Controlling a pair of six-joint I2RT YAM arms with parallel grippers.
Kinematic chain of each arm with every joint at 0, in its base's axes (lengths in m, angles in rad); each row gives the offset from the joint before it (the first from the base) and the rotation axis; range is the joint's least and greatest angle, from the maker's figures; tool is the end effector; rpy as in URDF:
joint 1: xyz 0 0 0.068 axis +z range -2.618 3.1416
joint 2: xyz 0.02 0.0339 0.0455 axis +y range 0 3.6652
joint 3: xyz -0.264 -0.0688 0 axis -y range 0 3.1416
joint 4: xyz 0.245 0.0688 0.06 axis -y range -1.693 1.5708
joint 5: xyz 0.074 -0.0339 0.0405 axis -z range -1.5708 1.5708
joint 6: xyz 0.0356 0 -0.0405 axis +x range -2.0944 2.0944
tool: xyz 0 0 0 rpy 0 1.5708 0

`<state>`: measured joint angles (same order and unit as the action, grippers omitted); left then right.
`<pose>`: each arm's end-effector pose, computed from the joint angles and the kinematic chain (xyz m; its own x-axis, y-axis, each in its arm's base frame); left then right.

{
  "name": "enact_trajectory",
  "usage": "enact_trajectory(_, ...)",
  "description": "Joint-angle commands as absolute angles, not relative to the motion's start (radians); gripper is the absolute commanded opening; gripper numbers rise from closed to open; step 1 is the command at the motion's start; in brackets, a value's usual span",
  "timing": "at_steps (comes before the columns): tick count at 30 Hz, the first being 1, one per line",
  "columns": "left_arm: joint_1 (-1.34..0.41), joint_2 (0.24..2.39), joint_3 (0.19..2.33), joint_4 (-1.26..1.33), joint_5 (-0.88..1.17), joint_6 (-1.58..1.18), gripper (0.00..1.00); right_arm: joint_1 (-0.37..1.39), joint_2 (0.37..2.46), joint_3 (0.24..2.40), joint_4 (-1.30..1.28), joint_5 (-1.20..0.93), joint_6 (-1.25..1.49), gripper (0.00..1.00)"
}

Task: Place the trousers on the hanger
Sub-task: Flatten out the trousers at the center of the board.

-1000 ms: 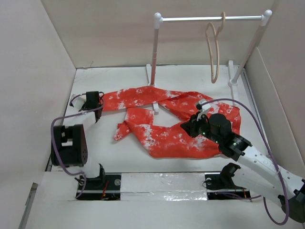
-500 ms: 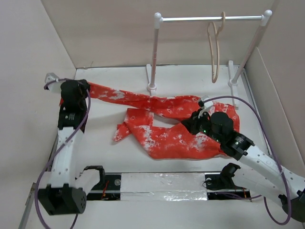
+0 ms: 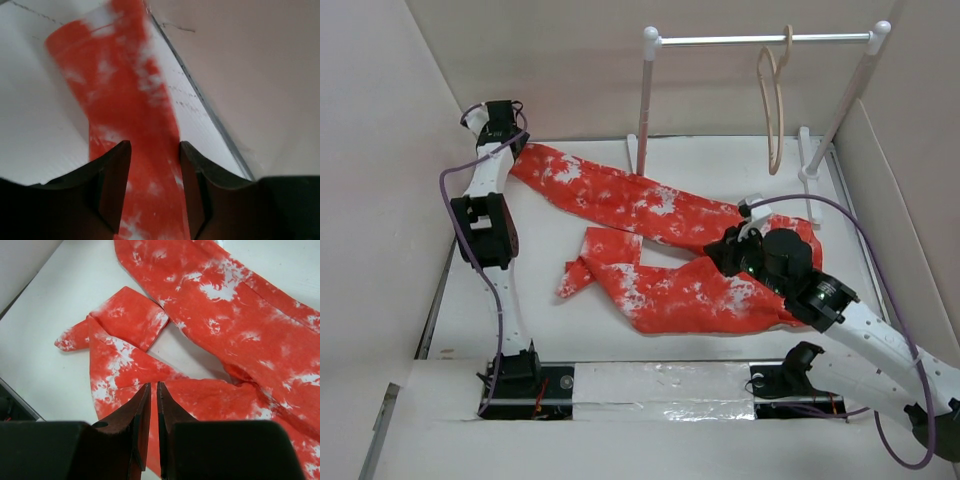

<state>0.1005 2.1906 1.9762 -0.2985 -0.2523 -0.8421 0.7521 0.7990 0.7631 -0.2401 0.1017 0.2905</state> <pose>0.5165 0.0610 0.2817 -0.0912 -0.7353 -0.6716 -0.5730 0.5903 -0.5685 0.1399 0.1259 0.3240 -0.3649 0.0488 -0.9298 -0.5258 0.8133 0.2491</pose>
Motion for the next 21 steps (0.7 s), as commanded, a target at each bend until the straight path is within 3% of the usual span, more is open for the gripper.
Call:
enact_trajectory(1, 0.092, 2.197, 2.149, -0.393, -0.213, -0.796, 0.44, 0.776, 0.795, 0.787, -0.249, 0.135, 0.284, 0.16)
enact_trajectory(5, 0.037, 2.053, 1.966, -0.293, -0.244, -0.743, 0.69, 0.785, 0.868, 0.764, -0.186, 0.092, 0.290, 0.16)
enact_trajectory(8, -0.020, 1.794, 1.601, -0.118, -0.236, -0.770, 0.69, 0.830, 0.925, 0.767, -0.129, 0.083, 0.288, 0.04)
enact_trajectory(9, -0.041, 1.716, 1.360, -0.050, -0.229, -0.797, 0.68, 0.865, 0.955, 0.770, -0.111, 0.090, 0.291, 0.00)
enact_trajectory(12, -0.165, 1.417, 0.951, 0.133, -0.268, -0.828, 0.65, 0.926, 0.980, 0.781, -0.103, 0.129, 0.295, 0.00)
enact_trajectory(16, -0.305, 1.110, 0.660, 0.043, -0.351, -0.889, 0.59, 0.957, 0.942, 0.759, -0.114, 0.173, 0.299, 0.00)
enact_trajectory(21, -0.365, 0.800, 0.428, -0.198, -0.356, -1.032, 0.59, 0.957, 0.893, 0.724, -0.121, 0.192, 0.311, 0.00)
